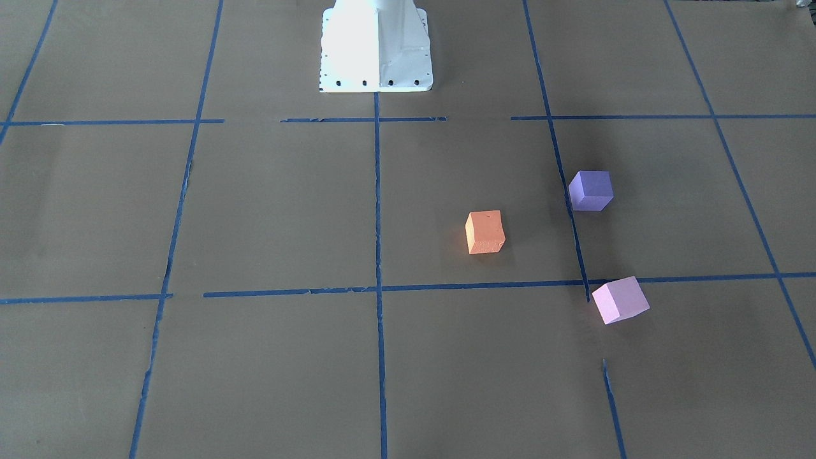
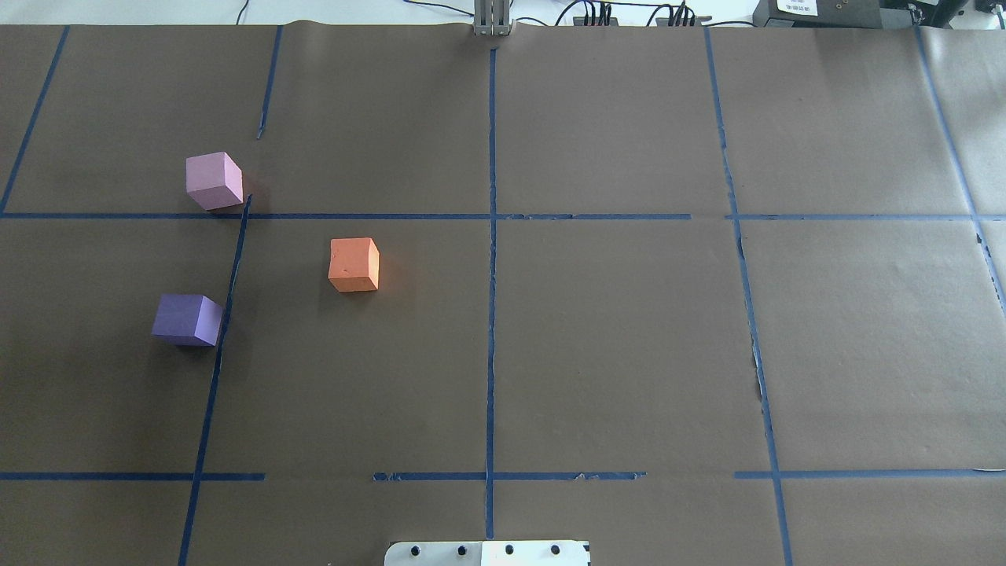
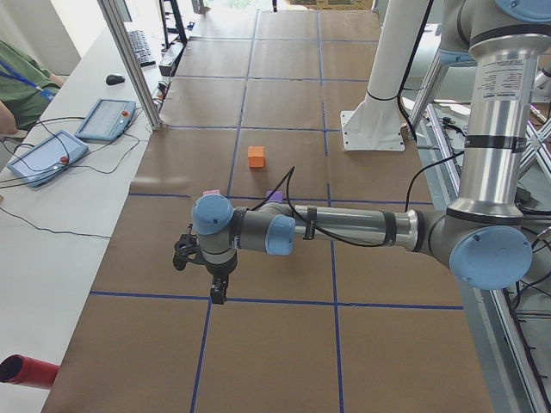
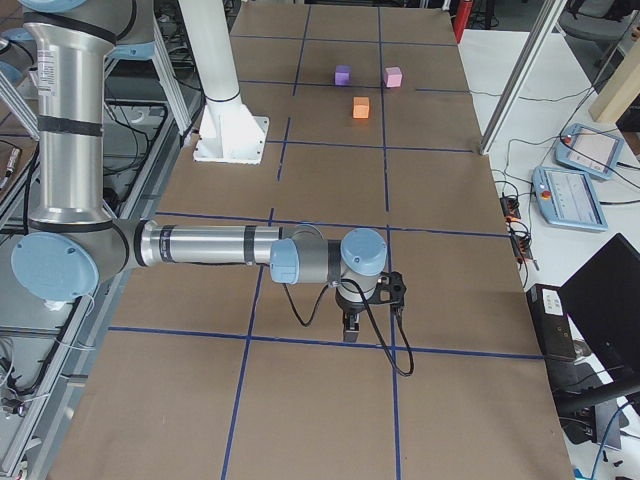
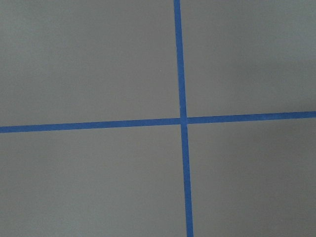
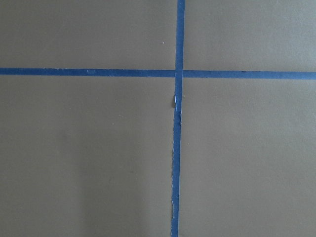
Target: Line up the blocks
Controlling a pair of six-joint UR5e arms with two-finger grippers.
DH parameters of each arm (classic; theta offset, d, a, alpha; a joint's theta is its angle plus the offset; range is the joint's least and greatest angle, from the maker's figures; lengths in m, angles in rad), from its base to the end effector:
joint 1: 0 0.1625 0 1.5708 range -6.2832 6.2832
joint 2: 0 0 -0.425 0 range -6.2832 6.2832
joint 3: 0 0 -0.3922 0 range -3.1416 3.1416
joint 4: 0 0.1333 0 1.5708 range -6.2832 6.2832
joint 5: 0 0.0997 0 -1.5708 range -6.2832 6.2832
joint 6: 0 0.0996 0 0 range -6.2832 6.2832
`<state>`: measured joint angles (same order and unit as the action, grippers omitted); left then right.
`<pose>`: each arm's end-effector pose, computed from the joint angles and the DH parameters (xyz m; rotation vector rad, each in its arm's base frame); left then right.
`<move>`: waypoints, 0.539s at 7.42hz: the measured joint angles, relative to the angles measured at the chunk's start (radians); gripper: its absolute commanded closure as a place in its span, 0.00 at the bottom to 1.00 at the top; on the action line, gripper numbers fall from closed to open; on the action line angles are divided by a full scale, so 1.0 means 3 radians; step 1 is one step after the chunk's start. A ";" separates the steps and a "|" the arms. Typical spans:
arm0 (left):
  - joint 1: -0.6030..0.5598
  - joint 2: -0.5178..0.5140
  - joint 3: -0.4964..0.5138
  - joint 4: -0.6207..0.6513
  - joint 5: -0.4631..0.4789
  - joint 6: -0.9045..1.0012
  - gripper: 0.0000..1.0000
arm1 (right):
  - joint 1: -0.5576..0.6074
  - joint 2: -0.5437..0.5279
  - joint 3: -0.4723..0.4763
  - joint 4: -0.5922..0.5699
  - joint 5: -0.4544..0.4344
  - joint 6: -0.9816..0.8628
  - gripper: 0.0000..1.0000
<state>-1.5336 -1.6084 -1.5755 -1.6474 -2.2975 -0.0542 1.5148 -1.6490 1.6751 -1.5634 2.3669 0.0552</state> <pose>-0.0479 -0.5178 0.6327 0.0803 0.7302 0.0270 0.0362 -0.4636 0.6423 -0.0126 -0.7966 -0.0141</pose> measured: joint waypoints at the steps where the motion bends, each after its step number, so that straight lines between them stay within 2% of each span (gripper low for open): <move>1: -0.0001 -0.0006 -0.0004 0.0000 0.0002 0.0002 0.00 | -0.0001 0.0000 0.0000 0.0000 0.0000 0.0000 0.00; 4: 0.0001 -0.0089 -0.0228 0.0020 0.0123 -0.0013 0.00 | -0.0002 0.0000 0.0000 0.0001 0.0000 0.0000 0.00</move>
<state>-1.5332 -1.6351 -1.6438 -1.6414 -2.2605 -0.0580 1.5143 -1.6490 1.6751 -1.5631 2.3669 0.0552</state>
